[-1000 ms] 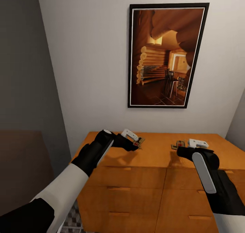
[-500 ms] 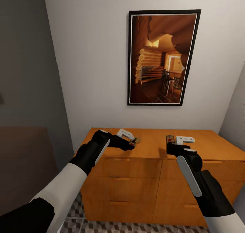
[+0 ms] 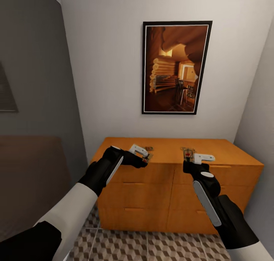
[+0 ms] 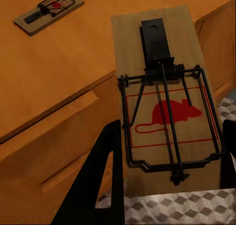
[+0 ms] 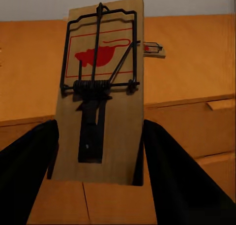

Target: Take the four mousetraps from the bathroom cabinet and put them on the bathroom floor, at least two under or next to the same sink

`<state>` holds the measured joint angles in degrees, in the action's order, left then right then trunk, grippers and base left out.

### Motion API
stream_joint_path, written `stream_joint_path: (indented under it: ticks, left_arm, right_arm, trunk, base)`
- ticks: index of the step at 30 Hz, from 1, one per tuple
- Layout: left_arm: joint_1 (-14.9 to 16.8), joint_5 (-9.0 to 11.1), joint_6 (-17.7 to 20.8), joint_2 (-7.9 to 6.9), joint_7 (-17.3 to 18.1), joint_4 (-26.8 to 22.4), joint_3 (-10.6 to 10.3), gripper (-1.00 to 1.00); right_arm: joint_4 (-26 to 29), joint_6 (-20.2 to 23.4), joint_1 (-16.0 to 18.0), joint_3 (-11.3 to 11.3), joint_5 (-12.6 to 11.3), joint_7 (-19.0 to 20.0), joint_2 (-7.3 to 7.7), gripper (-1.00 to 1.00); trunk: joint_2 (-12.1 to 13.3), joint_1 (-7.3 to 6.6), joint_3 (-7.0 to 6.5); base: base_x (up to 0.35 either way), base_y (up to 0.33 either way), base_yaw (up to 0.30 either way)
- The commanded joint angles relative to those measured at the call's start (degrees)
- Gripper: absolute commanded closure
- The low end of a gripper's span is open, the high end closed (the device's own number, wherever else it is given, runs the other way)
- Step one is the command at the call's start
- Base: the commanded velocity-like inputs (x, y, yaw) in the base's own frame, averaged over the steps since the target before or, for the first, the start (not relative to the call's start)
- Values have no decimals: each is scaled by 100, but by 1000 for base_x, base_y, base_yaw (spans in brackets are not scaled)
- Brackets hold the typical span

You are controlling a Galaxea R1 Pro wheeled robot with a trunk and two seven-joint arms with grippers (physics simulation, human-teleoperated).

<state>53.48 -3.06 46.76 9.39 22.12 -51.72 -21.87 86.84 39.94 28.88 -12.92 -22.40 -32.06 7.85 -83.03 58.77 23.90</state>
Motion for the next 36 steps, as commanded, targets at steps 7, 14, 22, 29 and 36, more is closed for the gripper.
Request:
stream_joint_path:
  ticks: [7,14,22,29,36]
  left_arm:
    - [5,-45,1,2,13,95,2,100]
    - [5,-59,-28,-5,0,292,6,100]
    - [5,-79,-43,-7,-10,498,7,100]
    - [5,-80,-44,-9,-15,521,7,100]
    - [5,-76,-44,-15,-13,531,7,100]
  right_arm:
    - [-5,44,4,-41,-40,-55,7,100]
    - [-18,54,4,-48,-49,-55,6,100]
    - [-182,50,4,-52,-45,-47,1,100]
    - [-307,58,4,-134,-50,-46,-2,100]
    - [-410,69,4,-172,-50,-43,3,100]
  trunk:
    - [-5,-4,7]
    - [-5,-4,7]
    - [-5,-4,7]
    - [-5,-4,7]
    - [-5,-4,7]
  base:
    - [-345,0,0]
    - [-345,0,0]
    - [-345,0,0]
    - [-345,0,0]
    - [-208,0,0]
